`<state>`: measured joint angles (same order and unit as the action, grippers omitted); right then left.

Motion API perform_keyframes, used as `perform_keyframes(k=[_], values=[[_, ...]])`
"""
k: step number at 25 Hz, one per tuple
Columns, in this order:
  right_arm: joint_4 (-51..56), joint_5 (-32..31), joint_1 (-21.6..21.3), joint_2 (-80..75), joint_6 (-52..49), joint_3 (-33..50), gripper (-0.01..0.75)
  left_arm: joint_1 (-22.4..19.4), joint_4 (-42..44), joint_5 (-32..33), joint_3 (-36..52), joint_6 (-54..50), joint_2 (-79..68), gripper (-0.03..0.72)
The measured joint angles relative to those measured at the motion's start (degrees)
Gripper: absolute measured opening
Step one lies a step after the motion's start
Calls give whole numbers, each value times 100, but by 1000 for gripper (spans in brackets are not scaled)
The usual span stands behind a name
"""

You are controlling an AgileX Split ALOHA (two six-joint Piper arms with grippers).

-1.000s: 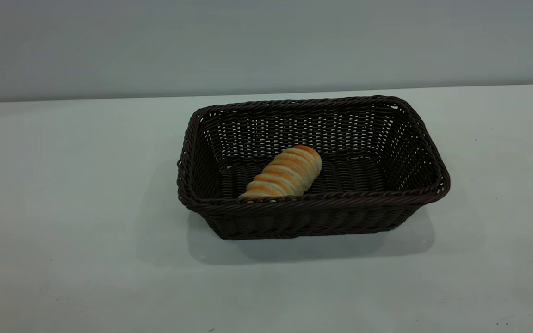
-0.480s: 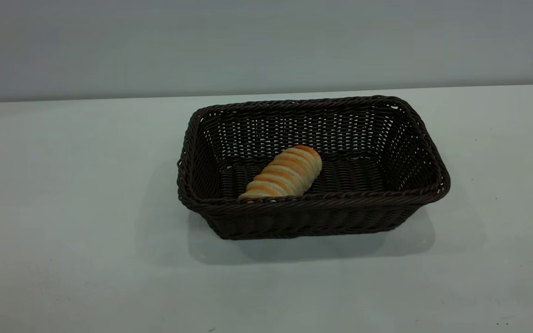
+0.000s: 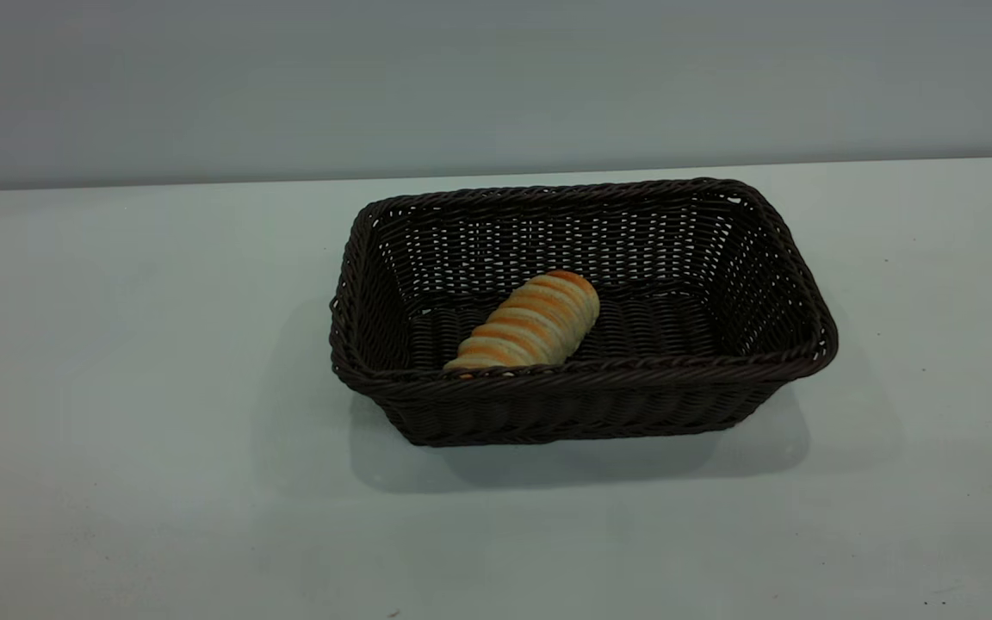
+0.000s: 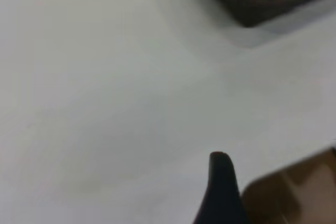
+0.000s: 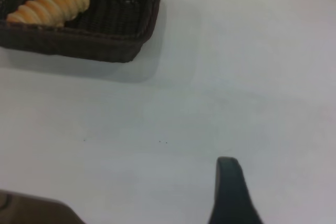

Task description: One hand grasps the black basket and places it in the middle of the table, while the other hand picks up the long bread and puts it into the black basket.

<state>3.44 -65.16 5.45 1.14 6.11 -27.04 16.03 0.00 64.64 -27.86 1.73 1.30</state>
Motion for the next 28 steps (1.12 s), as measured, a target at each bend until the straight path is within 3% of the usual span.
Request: perform_keyframes(k=[3, 5, 13, 28], values=[[6, 0, 0, 0, 0, 0, 500, -931, 0, 11, 0, 0, 0, 592], [6, 0, 0, 0, 0, 0, 500, -1187, 0, 11, 0, 0, 0, 592], [6, 0, 0, 0, 0, 0, 500, -889, 0, 11, 0, 0, 0, 592], [6, 0, 0, 0, 0, 0, 500, -881, 0, 11, 0, 0, 0, 592]])
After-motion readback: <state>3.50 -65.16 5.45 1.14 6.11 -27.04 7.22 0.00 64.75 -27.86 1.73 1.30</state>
